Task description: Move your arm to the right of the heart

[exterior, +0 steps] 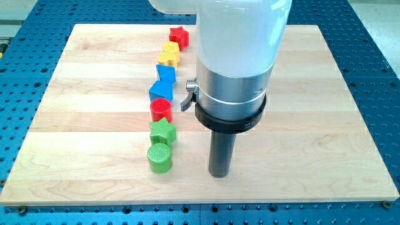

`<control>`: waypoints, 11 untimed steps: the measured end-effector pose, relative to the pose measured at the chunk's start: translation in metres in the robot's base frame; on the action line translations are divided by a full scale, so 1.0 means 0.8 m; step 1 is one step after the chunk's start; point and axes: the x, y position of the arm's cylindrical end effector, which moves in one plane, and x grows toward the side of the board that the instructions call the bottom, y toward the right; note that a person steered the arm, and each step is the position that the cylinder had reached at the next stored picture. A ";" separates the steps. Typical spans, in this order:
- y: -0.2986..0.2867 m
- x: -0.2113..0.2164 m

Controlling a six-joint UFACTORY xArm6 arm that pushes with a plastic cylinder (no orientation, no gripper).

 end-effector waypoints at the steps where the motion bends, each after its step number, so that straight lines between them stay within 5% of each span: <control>1: 0.000 0.000; 5: -0.007 -0.017; 9: -0.012 -0.290; 11: 0.023 -0.292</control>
